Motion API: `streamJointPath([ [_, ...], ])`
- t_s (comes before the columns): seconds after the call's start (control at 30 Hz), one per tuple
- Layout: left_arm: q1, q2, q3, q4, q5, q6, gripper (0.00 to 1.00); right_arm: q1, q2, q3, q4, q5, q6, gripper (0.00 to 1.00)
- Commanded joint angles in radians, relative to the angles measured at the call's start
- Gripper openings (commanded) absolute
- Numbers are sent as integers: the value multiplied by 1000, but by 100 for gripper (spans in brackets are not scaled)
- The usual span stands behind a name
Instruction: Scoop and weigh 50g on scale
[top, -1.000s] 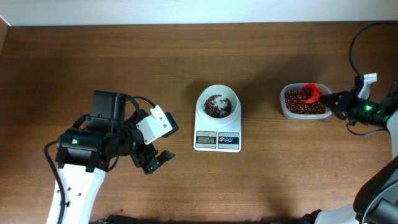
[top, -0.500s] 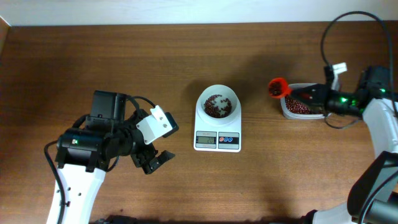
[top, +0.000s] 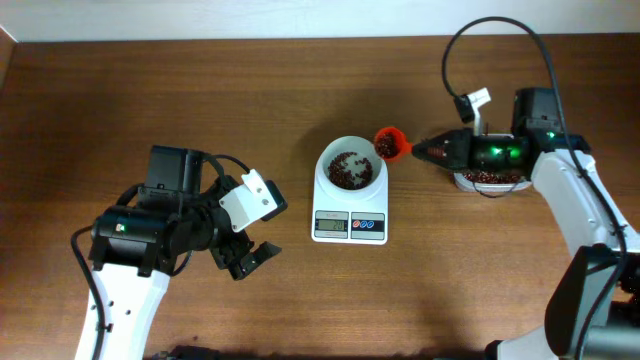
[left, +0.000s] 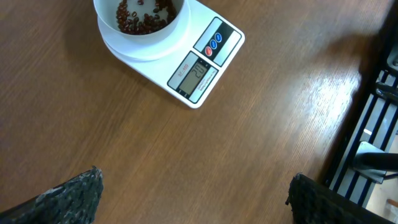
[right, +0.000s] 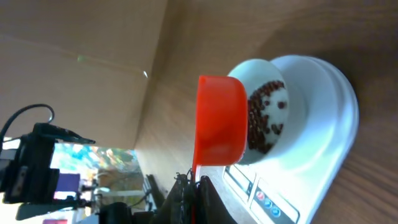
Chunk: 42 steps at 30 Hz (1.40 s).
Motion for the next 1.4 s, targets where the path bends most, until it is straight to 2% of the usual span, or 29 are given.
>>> streamJointPath([
  [0.0, 5, -8, 20, -2, 18, 17, 99, 49, -15, 14, 38, 58, -23, 4],
  [0.2, 5, -8, 20, -2, 18, 17, 99, 135, -15, 14, 71, 209, -84, 4],
  [0.33, 5, -8, 20, -2, 18, 17, 99, 174, -16, 14, 74, 228, -177, 4],
  [0.87, 5, -8, 20, -2, 18, 17, 99, 266, -50, 21, 89, 459, -218, 4],
  [1.23, 5, -8, 20, -2, 18, 17, 99, 291, -78, 21, 90, 502, -237, 4],
  [1.37, 5, -8, 20, -2, 18, 17, 99, 320, -78, 21, 90, 582, -240, 4],
])
